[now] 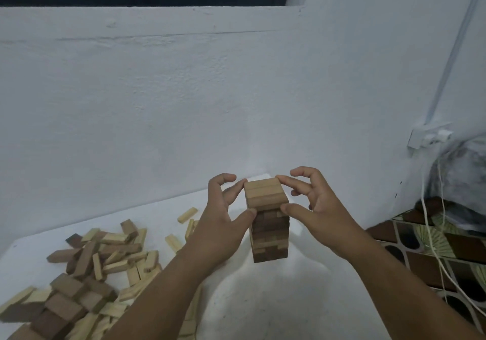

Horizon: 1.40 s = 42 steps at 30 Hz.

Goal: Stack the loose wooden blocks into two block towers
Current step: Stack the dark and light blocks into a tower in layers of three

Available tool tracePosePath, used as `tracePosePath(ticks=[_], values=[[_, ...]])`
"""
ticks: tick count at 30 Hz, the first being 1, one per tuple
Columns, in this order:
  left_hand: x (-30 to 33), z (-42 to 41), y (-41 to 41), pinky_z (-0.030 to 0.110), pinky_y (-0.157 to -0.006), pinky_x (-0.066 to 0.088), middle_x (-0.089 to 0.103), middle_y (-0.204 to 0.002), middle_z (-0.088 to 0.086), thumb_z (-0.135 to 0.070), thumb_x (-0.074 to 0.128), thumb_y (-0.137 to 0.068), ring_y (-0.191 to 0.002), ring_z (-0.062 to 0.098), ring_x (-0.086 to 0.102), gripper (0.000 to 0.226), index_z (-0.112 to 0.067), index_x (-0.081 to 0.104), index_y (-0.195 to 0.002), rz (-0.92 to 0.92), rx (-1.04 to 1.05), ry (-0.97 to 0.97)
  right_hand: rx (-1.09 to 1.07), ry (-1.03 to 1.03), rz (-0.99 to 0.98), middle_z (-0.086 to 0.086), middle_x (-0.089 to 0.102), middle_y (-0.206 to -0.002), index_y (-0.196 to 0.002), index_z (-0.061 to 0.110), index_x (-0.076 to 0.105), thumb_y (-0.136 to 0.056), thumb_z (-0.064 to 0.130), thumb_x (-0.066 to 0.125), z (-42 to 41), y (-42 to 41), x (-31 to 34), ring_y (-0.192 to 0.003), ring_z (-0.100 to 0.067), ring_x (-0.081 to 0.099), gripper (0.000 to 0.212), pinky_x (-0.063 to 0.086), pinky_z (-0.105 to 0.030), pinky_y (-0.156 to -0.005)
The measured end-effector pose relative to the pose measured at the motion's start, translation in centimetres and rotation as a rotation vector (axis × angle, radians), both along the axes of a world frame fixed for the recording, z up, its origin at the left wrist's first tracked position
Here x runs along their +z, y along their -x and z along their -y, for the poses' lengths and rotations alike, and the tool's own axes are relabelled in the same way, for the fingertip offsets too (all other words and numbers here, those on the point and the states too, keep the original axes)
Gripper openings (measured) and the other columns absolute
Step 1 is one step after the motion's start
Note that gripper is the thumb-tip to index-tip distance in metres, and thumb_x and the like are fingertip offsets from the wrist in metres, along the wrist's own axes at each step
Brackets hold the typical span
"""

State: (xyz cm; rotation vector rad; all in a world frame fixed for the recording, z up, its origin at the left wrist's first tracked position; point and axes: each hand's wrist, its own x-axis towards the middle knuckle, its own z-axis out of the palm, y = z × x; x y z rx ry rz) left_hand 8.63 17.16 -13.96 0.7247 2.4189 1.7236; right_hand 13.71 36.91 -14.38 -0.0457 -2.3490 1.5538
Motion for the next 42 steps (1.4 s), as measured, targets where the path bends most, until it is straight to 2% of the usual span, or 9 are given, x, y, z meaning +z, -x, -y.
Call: tracePosePath(ticks=[9, 14, 19, 21, 23, 27, 30, 34, 42], values=[[-0.7, -0.1, 0.3, 0.032, -0.097, 0.039, 0.046, -0.138, -0.037, -0.021, 0.059, -0.094, -0.121, 0.005, 0.051, 0.051, -0.046, 0.027, -0.124, 0.011, 0.011, 0.040, -0.022, -0.046, 0.027, 0.043, 0.051, -0.119, -0.122, 0.043, 0.037, -0.084, 0.023, 0.070, -0.1, 0.5, -1.0, -0.108, 0.009, 0.048, 0.055, 0.041, -0.041, -0.101], [-0.5, 0.5, 0.1, 0.024, -0.096, 0.030, 0.032, -0.148, -0.035, -0.020, 0.063, -0.091, -0.128, -0.002, 0.036, 0.070, -0.055, 0.020, -0.133, 0.062, -0.024, 0.022, 0.013, 0.003, 0.028, 0.036, 0.046, -0.132, -0.123, 0.049, 0.036, -0.082, 0.024, 0.074, -0.2, 0.3, -1.1, -0.117, 0.008, 0.045, 0.062, 0.038, -0.043, -0.106], [0.7, 3.1, -1.4, 0.006, -0.076, 0.037, 0.036, -0.138, -0.045, -0.013, 0.061, -0.091, -0.107, -0.020, 0.043, 0.067, -0.058, 0.026, -0.127, -0.025, 0.043, 0.005, -0.062, -0.072, -0.168, 0.034, 0.042, -0.133, -0.128, 0.044, 0.039, -0.082, 0.025, 0.073, 1.1, -0.7, 0.0, -0.127, 0.003, 0.041, 0.060, 0.035, -0.028, -0.102], [1.4, 4.4, -2.3, 0.003, -0.068, 0.043, 0.045, -0.132, -0.045, -0.011, 0.060, -0.091, -0.081, -0.014, 0.050, 0.059, -0.055, 0.035, -0.122, -0.075, 0.071, -0.006, -0.100, -0.129, -0.285, 0.027, 0.048, -0.129, -0.125, 0.039, 0.045, -0.084, 0.016, 0.070, 2.7, -1.3, 1.0, -0.126, -0.001, 0.043, 0.053, 0.035, -0.022, -0.098], [2.0, 6.3, -3.2, 0.001, -0.069, 0.043, 0.054, -0.127, -0.038, -0.007, 0.060, -0.090, -0.087, -0.004, 0.055, 0.051, -0.046, 0.044, -0.120, -0.128, 0.112, -0.013, -0.082, -0.159, -0.343, 0.019, 0.053, -0.121, -0.119, 0.038, 0.051, -0.083, 0.014, 0.069, 5.1, -1.7, 1.9, -0.119, -0.006, 0.048, 0.046, 0.040, -0.016, -0.091], [2.3, 10.7, -4.8, 0.023, -0.099, 0.036, 0.063, -0.120, -0.025, -0.002, 0.062, -0.088, -0.120, -0.010, 0.049, 0.040, -0.036, 0.059, -0.110, -0.180, 0.230, 0.011, 0.074, -0.183, -0.346, 0.021, 0.053, -0.109, -0.115, 0.036, 0.053, -0.079, 0.024, 0.068, 10.2, -2.0, 2.1, -0.099, -0.009, 0.055, 0.041, 0.043, -0.015, -0.080], [1.6, 14.6, -5.3, 0.025, -0.091, 0.048, 0.063, -0.120, -0.021, -0.008, 0.063, -0.088, -0.105, -0.001, 0.060, 0.038, -0.041, 0.064, -0.107, -0.143, 0.336, 0.073, 0.166, -0.261, -0.247, 0.026, 0.052, -0.113, -0.115, 0.040, 0.050, -0.082, 0.026, 0.069, 13.2, -1.5, 0.8, -0.113, -0.002, 0.048, 0.040, 0.034, -0.007, -0.085], [-0.4, 19.6, -5.2, 0.013, -0.072, 0.048, 0.068, -0.103, -0.020, -0.008, 0.064, -0.086, -0.092, 0.004, 0.062, 0.036, -0.042, 0.066, -0.097, -0.119, 0.408, 0.247, 0.291, -0.394, -0.149, 0.032, 0.048, -0.111, -0.111, 0.049, 0.047, -0.084, 0.032, 0.065, 16.5, -0.4, -1.9, -0.113, 0.006, 0.043, 0.038, 0.035, -0.019, -0.094], [-4.9, 28.2, -5.1, 0.044, -0.101, 0.041, 0.062, -0.113, -0.027, -0.019, 0.053, -0.075, -0.120, 0.007, 0.049, 0.033, -0.043, 0.064, -0.096, -0.196, 0.430, 0.574, 0.468, -0.597, -0.160, 0.041, 0.043, -0.095, -0.115, 0.038, 0.060, -0.083, 0.035, 0.062, 22.1, 0.5, -4.2, -0.100, 0.011, 0.043, 0.032, 0.039, -0.029, -0.089]])
